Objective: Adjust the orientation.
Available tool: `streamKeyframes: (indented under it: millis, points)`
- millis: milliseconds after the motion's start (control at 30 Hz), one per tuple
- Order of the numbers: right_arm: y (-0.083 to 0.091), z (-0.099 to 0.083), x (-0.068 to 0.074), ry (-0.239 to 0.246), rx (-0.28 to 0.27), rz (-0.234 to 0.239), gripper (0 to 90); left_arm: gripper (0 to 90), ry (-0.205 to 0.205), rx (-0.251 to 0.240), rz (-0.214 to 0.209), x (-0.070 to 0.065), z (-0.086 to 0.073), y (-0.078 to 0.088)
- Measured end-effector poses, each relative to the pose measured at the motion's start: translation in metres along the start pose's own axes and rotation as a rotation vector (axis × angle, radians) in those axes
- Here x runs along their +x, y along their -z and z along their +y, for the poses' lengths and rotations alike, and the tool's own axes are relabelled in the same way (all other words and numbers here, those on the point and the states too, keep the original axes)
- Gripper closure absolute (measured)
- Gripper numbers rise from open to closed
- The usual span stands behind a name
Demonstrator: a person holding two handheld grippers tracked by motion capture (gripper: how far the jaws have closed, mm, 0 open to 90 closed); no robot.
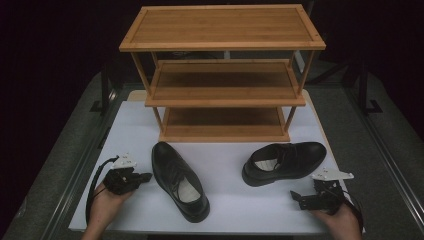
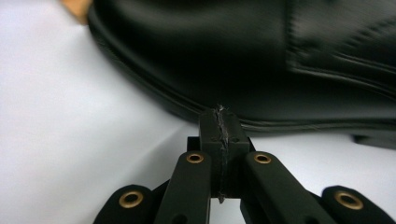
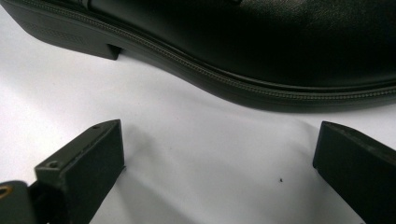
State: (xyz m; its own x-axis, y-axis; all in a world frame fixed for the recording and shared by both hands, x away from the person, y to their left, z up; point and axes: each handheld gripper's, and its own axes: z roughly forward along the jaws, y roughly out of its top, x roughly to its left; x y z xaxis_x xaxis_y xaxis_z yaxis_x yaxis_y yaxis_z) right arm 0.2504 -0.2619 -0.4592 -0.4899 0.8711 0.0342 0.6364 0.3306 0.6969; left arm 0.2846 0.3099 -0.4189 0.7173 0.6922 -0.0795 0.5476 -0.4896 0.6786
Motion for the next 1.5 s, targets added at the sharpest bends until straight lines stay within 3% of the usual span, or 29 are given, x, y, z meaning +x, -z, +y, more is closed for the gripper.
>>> streamKeyframes:
  millis: [267, 633, 1067, 1500]
  points:
    - [0.0, 0.0, 0.0, 0.001, 0.0, -0.001, 1.5, 90.0, -0.045, 0.057, -0.018, -0.01, 0.0, -0.015]
    - [0.0, 0.0, 0.0, 0.002, 0.003, -0.003, 1.5, 90.0, -0.061, 0.06, -0.02, -0.009, 0.004, -0.018]
    - [0.0, 0.0, 0.001, 0.003, 0.004, -0.004, 1.5, 90.0, -0.124, 0.062, -0.035, -0.014, 0.03, -0.041]
    - [0.0, 0.0, 0.001, 0.005, 0.002, -0.005, 1.5, 90.0, -0.136, 0.046, -0.053, -0.021, 0.046, -0.056]
